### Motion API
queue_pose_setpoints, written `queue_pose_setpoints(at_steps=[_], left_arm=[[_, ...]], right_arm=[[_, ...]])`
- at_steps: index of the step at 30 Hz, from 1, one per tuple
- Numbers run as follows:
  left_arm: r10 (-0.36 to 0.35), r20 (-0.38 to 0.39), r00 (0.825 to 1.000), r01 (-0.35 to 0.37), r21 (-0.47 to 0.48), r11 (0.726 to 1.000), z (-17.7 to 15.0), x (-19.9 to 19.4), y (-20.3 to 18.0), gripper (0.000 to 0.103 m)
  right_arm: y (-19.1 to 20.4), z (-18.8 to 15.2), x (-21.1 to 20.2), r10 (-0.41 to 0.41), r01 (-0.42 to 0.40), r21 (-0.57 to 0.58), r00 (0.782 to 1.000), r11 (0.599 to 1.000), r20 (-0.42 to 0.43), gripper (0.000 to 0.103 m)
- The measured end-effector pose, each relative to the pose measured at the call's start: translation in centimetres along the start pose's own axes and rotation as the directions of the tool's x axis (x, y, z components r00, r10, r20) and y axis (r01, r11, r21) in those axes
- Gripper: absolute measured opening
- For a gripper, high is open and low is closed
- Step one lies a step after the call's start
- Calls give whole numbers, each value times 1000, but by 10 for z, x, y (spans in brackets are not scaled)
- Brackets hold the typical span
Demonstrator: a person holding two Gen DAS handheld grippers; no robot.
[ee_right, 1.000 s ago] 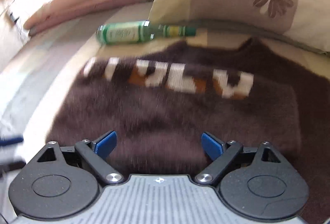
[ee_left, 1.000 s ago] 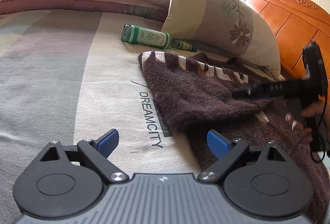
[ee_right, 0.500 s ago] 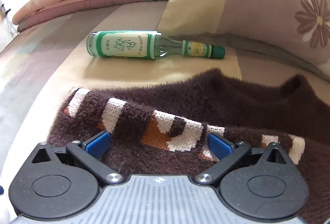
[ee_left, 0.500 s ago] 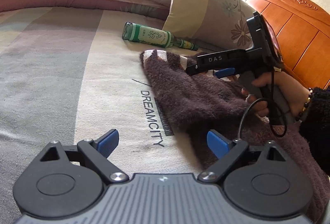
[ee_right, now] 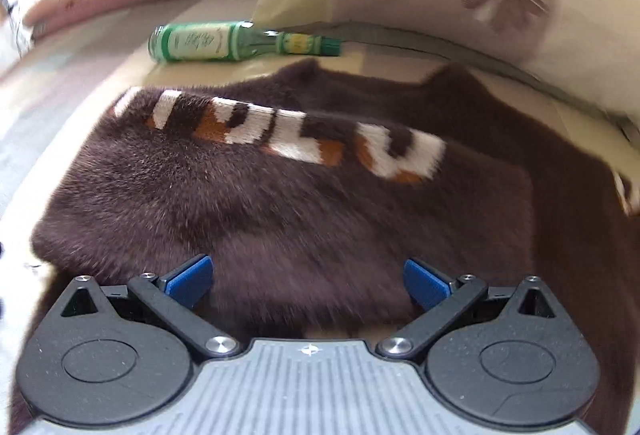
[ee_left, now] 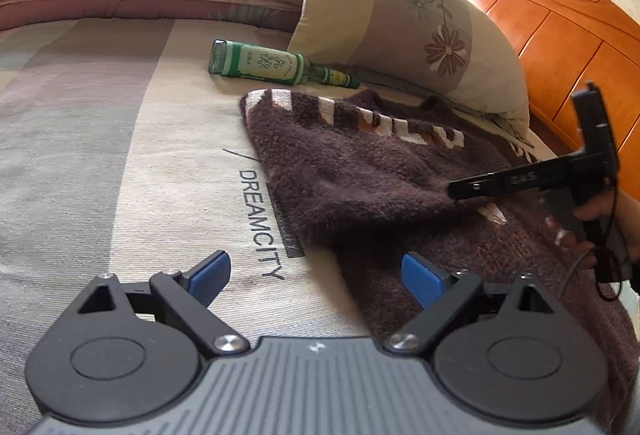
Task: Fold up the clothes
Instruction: 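Move the open right gripper back over the sweater front, then move the right gripper across the sweater to the unfolded sleeve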
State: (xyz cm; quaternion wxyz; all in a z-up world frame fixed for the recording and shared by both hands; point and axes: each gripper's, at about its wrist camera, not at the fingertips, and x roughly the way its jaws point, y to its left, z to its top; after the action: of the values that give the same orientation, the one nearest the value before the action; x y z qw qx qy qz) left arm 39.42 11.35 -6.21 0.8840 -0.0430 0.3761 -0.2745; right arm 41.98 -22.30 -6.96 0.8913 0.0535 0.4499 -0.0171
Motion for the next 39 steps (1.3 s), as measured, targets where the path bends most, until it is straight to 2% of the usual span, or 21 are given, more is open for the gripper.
queue_pose_setpoints(at_steps=[3,8,13,16,19,20,22,24,28,32,36,39], left_arm=[[-10,-4,1000,10,19,1000,-1,3,-7,93],[-11,-3,1000,11,50,999,-3,4,-17,93],[1,-21,1000,0,52,999,-6,11,-17,93],[-9,-19,1000,9,41,999,-5,12,-16,93],[-26,-18,1000,26,35,999,-4,11,-18,93],[-30,-14,999,30,42,999,-4,11,-20,93],[-39,-8,999,40,51,998,-4,10,-22,93],[-47,-8,999,48,49,998,-4,12,-23,93],[-34,-13,999,34,62,997,-4,13,-29,93],[-54,14,998,52,95,994,-1,11,-33,93],[-17,23,1000,15,92,996,6,12,-42,93],[-42,29,999,37,138,990,5,8,-58,93]], right_arm=[[-6,-18,-21,-16,16,-5,999,1000,33,103],[-11,-19,-41,-12,16,-39,996,999,92,103],[-10,-3,-32,63,-57,-49,988,997,143,103],[-22,9,-12,76,-76,-1,986,997,148,103],[-44,18,8,2,-13,80,991,997,132,103],[-52,19,10,-46,32,109,991,994,127,103],[-65,16,3,-92,69,163,986,984,140,103],[-73,6,-15,-43,7,205,984,979,173,103],[-74,-26,-53,-5,-36,209,982,977,191,103],[-76,-74,-86,9,-44,195,984,980,180,103],[-69,-117,-103,-17,-15,184,984,983,175,103],[-58,-133,-104,-47,22,150,985,988,164,103]])
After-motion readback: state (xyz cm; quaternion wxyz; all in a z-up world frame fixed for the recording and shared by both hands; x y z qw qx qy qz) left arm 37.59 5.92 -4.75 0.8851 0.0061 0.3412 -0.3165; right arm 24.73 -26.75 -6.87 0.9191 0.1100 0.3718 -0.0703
